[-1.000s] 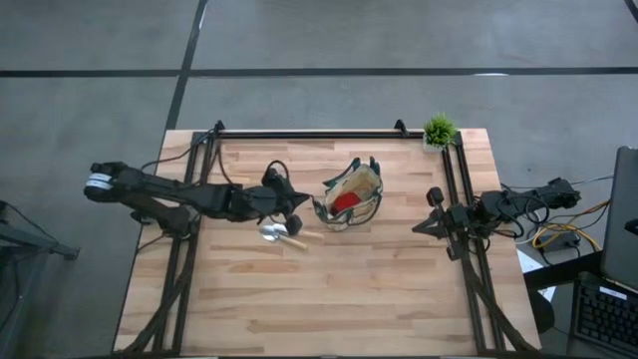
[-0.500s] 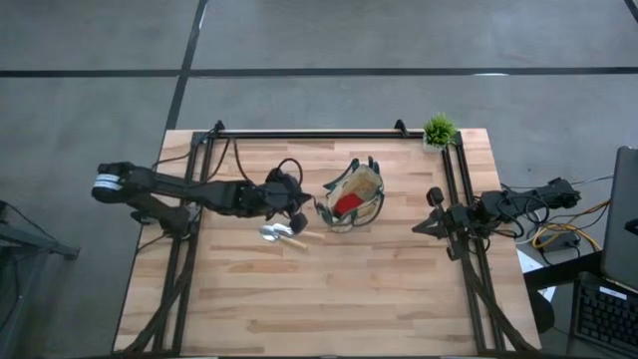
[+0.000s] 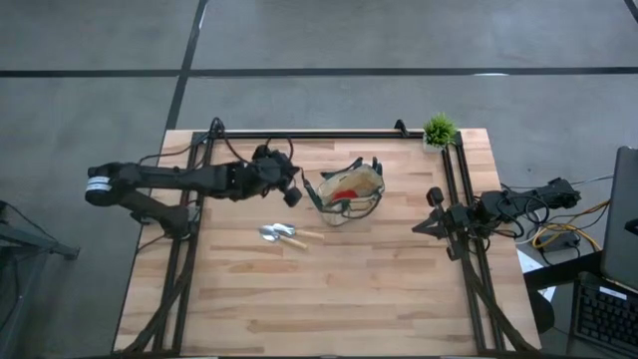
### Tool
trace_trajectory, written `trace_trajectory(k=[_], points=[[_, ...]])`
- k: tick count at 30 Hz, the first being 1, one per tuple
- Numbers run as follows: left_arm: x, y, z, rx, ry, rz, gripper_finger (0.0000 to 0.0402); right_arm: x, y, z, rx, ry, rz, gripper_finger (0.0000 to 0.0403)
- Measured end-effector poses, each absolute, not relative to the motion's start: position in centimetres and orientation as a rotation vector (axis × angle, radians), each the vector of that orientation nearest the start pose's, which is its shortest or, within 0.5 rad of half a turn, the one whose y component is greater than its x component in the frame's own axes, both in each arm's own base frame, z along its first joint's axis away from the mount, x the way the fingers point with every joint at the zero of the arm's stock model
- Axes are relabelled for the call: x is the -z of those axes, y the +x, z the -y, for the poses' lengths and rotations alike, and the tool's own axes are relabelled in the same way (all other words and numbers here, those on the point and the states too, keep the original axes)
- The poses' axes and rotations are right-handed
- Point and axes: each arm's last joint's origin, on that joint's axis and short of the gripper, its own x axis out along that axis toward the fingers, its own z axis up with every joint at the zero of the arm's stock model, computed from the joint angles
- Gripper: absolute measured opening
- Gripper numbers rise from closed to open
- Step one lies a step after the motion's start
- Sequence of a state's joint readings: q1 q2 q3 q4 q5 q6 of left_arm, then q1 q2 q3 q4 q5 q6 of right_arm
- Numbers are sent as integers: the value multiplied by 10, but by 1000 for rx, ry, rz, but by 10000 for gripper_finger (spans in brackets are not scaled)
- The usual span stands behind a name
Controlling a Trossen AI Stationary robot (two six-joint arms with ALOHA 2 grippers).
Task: Pick & Place Garden tools in Gardening bag
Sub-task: Put the green scissors into the brown bag
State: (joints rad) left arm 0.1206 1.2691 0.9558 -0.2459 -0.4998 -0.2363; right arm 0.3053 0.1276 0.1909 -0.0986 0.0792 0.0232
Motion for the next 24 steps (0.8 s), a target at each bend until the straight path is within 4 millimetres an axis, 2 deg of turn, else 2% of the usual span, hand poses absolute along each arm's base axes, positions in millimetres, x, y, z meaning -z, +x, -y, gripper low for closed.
trace_trajectory(k=[16,21,24], points=[[-290,255,-80,-805,-49,-553,3,-209,92,-26,-225,18,-38,8],[-293,259,-77,-711,-52,-530,4,-209,92,-26,-225,18,-38,8],[-290,255,-78,-753,-29,-578,3,-209,92,-26,-226,18,-38,8]])
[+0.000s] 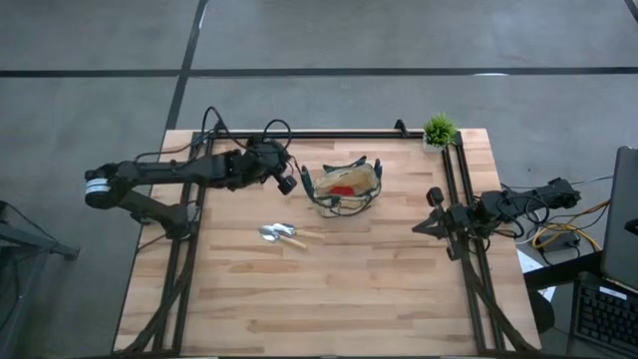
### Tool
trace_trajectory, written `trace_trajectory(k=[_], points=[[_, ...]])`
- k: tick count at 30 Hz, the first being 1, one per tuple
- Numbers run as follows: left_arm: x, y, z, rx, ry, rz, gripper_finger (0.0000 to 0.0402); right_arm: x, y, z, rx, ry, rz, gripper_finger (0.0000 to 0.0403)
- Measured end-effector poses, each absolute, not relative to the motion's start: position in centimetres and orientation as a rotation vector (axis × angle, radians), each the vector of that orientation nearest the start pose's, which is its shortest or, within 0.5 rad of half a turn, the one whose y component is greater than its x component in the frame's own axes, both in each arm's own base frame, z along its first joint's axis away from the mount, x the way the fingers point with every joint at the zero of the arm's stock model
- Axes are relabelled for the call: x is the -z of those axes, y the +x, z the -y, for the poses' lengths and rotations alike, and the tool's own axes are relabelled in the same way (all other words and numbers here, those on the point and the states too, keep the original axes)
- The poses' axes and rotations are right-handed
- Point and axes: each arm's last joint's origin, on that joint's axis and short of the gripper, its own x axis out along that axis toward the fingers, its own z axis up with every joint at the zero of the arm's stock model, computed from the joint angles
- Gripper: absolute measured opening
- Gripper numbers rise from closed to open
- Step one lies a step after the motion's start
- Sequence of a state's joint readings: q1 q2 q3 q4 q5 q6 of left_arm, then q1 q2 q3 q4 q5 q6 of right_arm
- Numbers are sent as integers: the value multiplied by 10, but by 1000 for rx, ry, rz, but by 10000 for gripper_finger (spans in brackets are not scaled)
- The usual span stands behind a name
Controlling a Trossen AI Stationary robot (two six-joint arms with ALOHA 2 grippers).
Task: Pick & Place Garden tools in Gardening bag
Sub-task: Put the green scissors into the brown bag
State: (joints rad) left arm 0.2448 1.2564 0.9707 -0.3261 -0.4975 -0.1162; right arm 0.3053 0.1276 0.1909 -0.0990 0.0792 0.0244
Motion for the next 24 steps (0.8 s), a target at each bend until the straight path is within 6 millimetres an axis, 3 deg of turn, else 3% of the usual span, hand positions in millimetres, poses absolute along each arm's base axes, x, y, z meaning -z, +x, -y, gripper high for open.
trace_trajectory(k=[4,15,24], points=[[-290,251,-80,-815,-45,-581,3,-209,92,-26,-226,17,-38,8],[-289,248,-71,-700,-136,-592,23,-209,92,-26,-225,18,-38,8],[-299,235,-55,-656,-87,-597,103,-209,92,-26,-226,18,-38,8]])
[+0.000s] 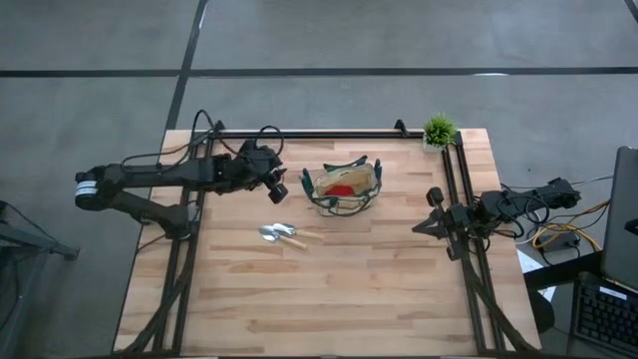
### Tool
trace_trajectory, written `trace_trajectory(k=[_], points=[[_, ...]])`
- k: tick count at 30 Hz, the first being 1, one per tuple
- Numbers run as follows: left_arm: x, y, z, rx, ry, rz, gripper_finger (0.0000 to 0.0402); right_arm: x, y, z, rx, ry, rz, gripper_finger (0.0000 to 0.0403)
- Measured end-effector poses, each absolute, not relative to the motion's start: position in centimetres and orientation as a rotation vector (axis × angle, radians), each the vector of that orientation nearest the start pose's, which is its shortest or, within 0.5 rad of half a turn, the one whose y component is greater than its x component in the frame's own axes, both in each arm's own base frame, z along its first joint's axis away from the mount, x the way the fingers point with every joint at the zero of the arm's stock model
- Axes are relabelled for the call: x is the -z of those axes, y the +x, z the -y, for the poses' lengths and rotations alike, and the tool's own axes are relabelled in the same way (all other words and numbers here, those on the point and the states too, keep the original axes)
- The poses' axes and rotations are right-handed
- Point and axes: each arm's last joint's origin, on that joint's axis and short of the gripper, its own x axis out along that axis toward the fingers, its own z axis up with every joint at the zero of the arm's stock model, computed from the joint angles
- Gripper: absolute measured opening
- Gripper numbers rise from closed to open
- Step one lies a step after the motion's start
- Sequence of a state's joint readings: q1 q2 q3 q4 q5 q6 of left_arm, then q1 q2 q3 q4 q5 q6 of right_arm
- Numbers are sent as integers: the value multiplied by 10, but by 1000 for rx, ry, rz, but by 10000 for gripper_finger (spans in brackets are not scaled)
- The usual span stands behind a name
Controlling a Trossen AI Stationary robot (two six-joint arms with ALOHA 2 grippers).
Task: Pick & Place Garden tools in Gardening bag
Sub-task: Put the green scissors into the brown bag, then put the brown trowel into the brown bag
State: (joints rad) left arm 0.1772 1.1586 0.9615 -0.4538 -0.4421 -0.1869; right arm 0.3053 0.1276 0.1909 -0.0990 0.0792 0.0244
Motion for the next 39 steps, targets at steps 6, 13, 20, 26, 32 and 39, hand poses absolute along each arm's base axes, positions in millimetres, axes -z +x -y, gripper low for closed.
trace_trajectory(k=[6,13,20,26,32,39], points=[[-311,225,-40,-538,-139,-555,166,-209,92,-26,-226,17,-38,8],[-293,220,-7,-307,-147,-735,179,-209,92,-26,-226,18,-37,8],[-246,223,9,-343,-219,-871,174,-209,92,-26,-226,17,-38,8],[-214,221,11,-335,-142,-936,172,-209,92,-26,-225,18,-38,8],[-181,222,12,-267,-11,-982,154,-209,92,-26,-226,17,-38,8],[-161,228,13,-231,21,-1047,132,-209,92,-26,-226,18,-38,8]])
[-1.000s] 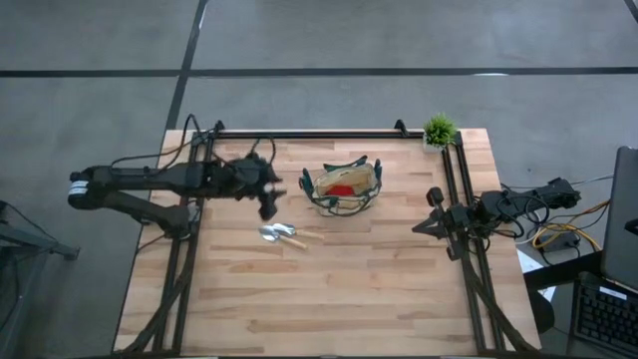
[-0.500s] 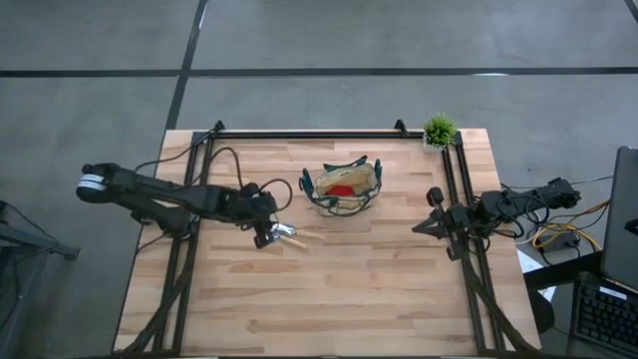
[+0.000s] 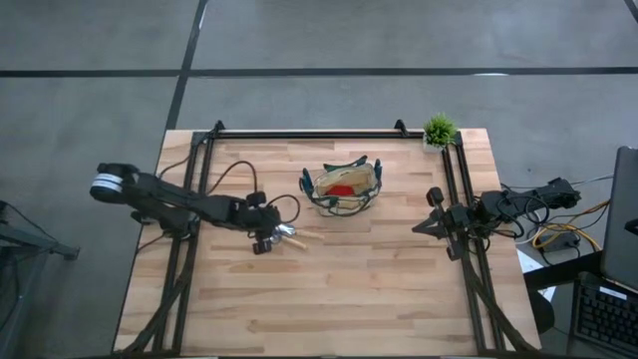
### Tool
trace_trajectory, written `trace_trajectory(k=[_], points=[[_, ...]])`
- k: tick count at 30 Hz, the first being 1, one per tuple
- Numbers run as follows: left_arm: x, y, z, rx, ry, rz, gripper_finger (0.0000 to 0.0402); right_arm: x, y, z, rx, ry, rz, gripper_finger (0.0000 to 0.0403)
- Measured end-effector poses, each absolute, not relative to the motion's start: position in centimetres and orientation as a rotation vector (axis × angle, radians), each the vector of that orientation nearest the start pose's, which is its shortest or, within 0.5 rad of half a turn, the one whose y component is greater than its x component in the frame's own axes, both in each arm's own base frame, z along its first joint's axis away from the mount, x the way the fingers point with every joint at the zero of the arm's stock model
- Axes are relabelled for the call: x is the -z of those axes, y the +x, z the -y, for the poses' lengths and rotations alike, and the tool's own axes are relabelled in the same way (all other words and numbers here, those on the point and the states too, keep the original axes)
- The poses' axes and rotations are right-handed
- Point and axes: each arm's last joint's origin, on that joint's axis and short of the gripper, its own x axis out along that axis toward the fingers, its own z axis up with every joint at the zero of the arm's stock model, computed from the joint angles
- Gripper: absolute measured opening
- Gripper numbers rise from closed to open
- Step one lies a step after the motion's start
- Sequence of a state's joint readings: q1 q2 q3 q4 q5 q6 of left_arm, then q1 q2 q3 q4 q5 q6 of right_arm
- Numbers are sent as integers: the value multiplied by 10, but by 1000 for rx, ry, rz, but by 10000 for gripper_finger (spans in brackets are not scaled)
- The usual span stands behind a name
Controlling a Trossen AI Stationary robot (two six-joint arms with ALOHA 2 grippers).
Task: Pick & Place Garden tools in Gardening bag
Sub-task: Put the brown trowel into the brown bag
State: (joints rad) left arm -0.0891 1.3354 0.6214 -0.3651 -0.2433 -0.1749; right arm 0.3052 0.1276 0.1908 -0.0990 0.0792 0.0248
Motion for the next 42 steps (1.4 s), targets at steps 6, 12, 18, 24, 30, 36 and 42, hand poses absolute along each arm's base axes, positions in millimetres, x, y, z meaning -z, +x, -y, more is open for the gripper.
trace_trajectory(k=[6,12,18,24,30,36,42], points=[[-149,236,15,-187,47,-1063,128,-209,92,-26,-225,17,-38,8],[-140,243,14,-237,88,-1071,128,-209,92,-26,-225,17,-38,8],[-139,250,14,-237,134,-1011,128,-209,92,-26,-226,18,-38,8],[-139,253,12,-223,201,-992,128,-209,92,-26,-225,16,-38,8],[-135,262,12,-211,276,-942,128,-209,92,-26,-225,17,-38,8],[-128,271,12,-210,302,-902,127,-209,92,-26,-225,18,-38,8],[-125,276,12,-226,260,-869,86,-209,92,-26,-225,16,-37,8]])
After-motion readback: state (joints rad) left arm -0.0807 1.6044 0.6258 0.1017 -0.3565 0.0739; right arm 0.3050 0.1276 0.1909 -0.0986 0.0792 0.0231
